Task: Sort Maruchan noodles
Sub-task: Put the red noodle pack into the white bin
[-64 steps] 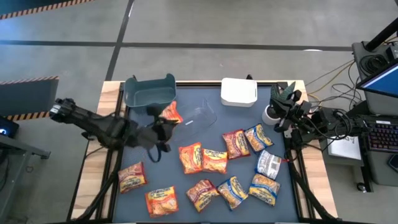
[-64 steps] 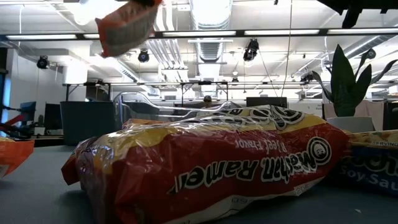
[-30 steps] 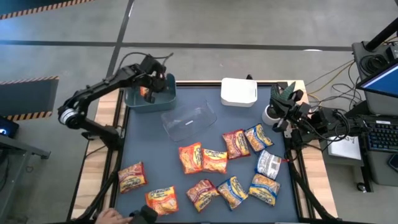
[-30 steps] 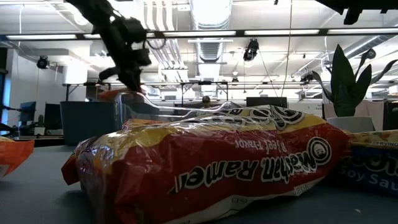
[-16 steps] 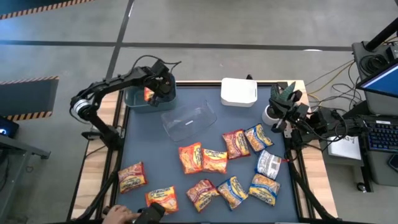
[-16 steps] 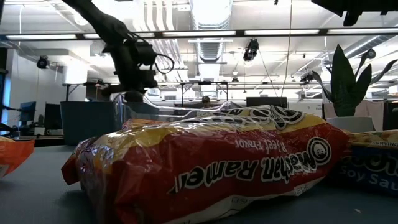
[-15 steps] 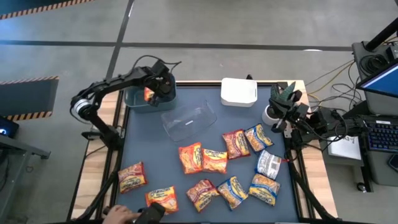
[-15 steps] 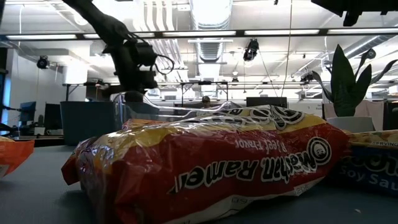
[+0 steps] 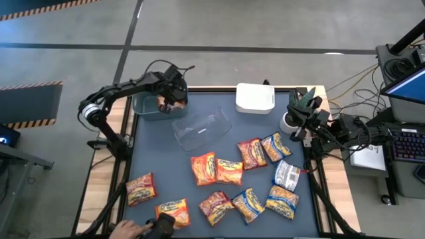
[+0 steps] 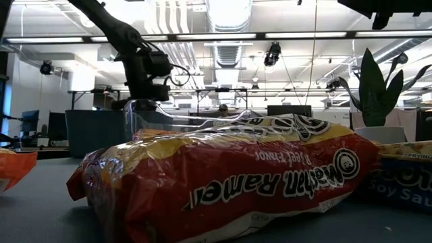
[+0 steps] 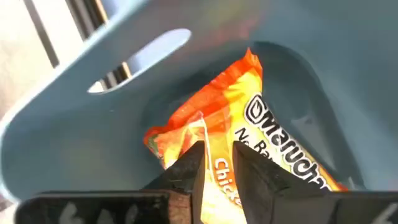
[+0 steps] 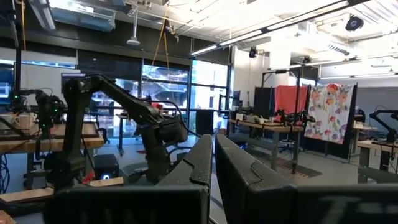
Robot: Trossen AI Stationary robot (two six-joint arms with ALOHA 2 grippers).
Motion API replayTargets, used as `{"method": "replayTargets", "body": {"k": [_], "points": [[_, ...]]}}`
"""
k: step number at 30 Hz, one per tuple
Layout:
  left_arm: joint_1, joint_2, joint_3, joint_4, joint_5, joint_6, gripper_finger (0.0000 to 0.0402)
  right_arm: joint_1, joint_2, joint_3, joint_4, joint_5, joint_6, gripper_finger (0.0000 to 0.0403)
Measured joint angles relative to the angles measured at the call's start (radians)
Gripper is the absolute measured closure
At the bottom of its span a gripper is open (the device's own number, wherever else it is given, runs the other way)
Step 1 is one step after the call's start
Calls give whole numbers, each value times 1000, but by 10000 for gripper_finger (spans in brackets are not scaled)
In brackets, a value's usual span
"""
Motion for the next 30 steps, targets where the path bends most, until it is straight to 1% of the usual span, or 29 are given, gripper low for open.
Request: {"method": "replayTargets", "body": {"k": [4,8,10,12,13,14,16,18,20,23,26,30], "points": [[-1,-17,23,-2,3,-45,318,0,0,0,0,0,5,394],[-1,-31,92,-77,-17,-98,302,0,0,0,0,0,11,394],[-4,-38,150,-148,-40,-173,297,0,0,0,0,0,32,394],[-4,-43,223,-210,-43,-322,298,0,0,0,0,-1,45,394],[-4,-46,259,-247,-27,-398,301,0,0,0,0,-1,56,394],[-4,-50,295,-292,14,-469,304,0,1,0,0,-1,66,394],[-5,-64,348,-345,132,-610,312,0,1,0,1,-1,83,394],[-15,-86,379,-357,244,-756,320,0,1,0,2,-2,105,394],[-39,-120,381,-353,323,-848,327,0,1,0,3,-2,146,394],[-111,-191,343,-298,393,-889,336,0,1,0,3,-2,162,394],[-219,-269,265,-197,398,-942,343,0,2,0,3,-3,163,394],[-404,-378,108,4,378,-1021,345,0,2,0,3,-3,156,394]]}}
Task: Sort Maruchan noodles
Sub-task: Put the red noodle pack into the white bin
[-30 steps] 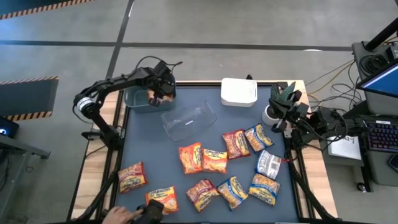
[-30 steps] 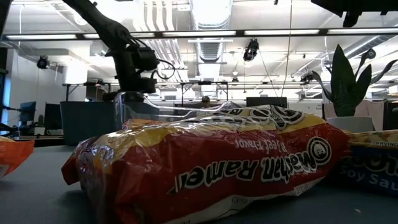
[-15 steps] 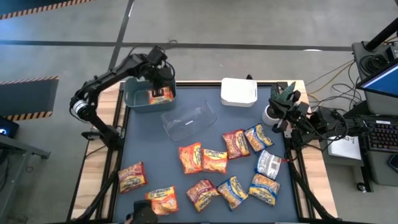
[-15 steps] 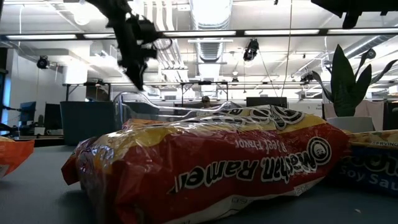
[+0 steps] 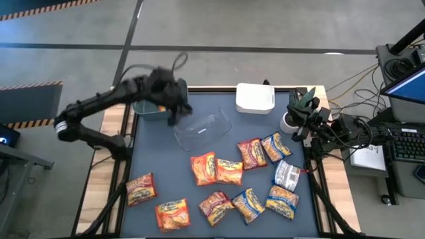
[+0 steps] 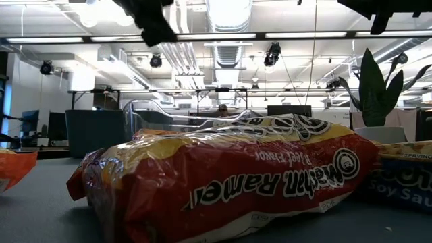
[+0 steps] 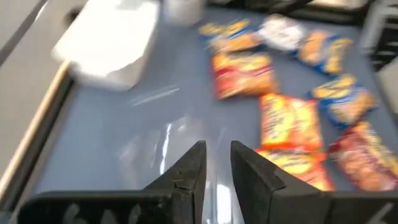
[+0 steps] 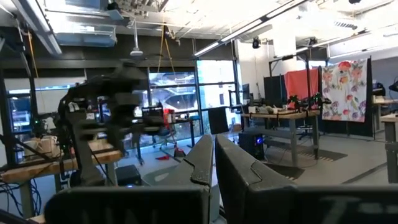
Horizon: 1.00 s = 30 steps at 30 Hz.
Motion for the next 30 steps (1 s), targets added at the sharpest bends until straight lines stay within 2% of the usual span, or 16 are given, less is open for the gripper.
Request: {"method": "replayTargets", "body": {"k": [3,6,10,13,16,25,30], "points": [[-154,-67,-144,189,-106,-50,345,0,1,0,21,0,19,394],[-294,-106,-283,395,-272,-95,346,0,16,0,31,-12,108,394],[-426,-114,-429,642,-422,-114,346,0,96,1,32,-95,224,394],[-472,-95,-493,791,-443,-112,346,0,183,23,-5,-140,326,394],[-485,-70,-514,860,-445,-112,346,1,271,86,-101,-179,431,394],[-487,16,-516,874,-445,-117,346,28,524,404,-634,-287,698,394],[-487,54,-516,873,-445,-117,346,79,662,584,-865,-295,801,394]]}}
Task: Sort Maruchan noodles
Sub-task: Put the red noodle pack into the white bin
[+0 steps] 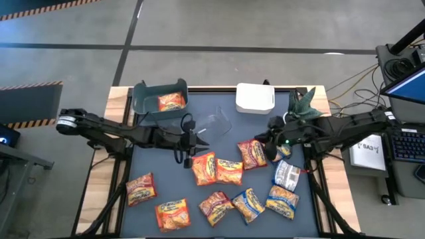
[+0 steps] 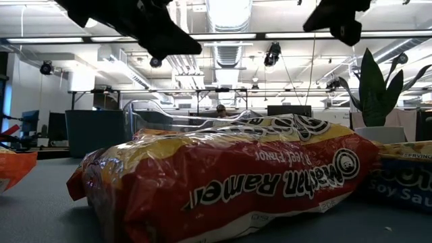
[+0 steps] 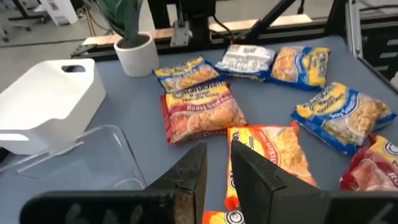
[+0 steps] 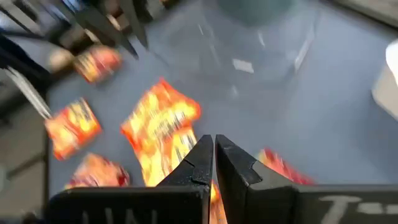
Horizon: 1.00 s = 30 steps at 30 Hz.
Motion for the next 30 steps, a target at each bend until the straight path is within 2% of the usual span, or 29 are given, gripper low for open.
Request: {"method": "replayTargets", "body": {"k": [7,12,18,30], "points": [[0,1,0,16,0,0,346,56,186,215,-312,-62,172,394],[-1,22,0,118,1,0,346,92,267,246,-417,-81,243,394],[-12,105,4,265,2,2,345,148,263,127,-400,-82,357,394],[-24,368,251,193,55,97,345,188,170,-152,-326,-47,614,394]]}}
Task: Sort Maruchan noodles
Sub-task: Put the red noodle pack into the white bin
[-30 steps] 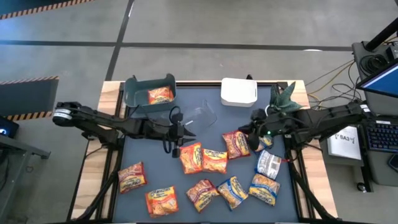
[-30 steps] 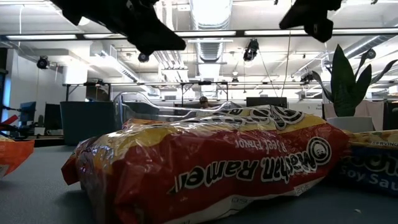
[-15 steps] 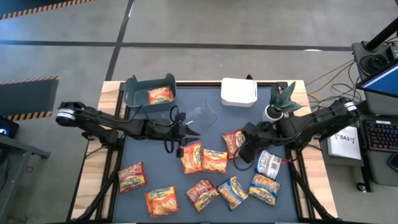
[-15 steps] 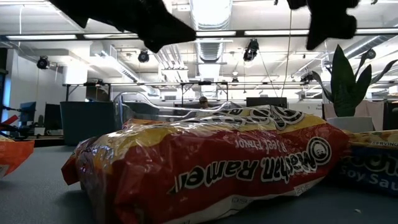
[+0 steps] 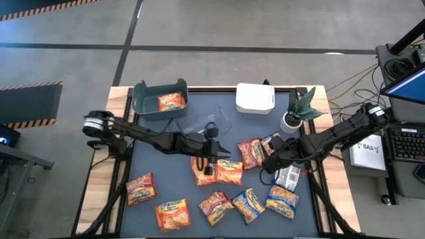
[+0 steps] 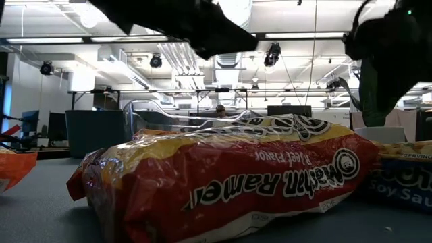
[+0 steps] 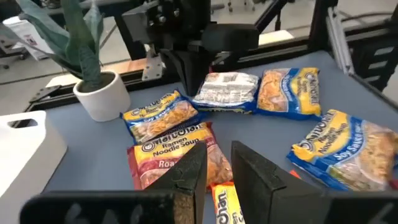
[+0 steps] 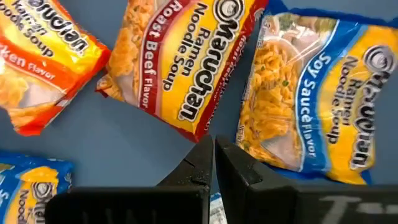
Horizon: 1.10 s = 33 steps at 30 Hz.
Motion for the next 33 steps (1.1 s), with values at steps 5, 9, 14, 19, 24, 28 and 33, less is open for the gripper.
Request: {"method": "replayTargets", "body": {"k": [5,9,14,19,24,28,33], "points": [[1,87,66,-3,-2,6,345,0,-6,-51,88,1,12,391],[1,153,106,-2,-2,8,345,0,-16,-66,108,1,30,367],[-1,247,177,-2,-2,1,345,0,-18,-68,111,6,36,302],[-1,342,248,-9,-3,8,345,0,-14,-79,143,30,32,234],[5,419,294,-13,-4,9,351,17,-23,-126,230,48,45,180],[9,458,309,-8,-8,19,361,20,-29,-186,286,54,89,146],[19,479,307,-12,-15,20,363,20,-55,-273,437,54,117,112]]}}
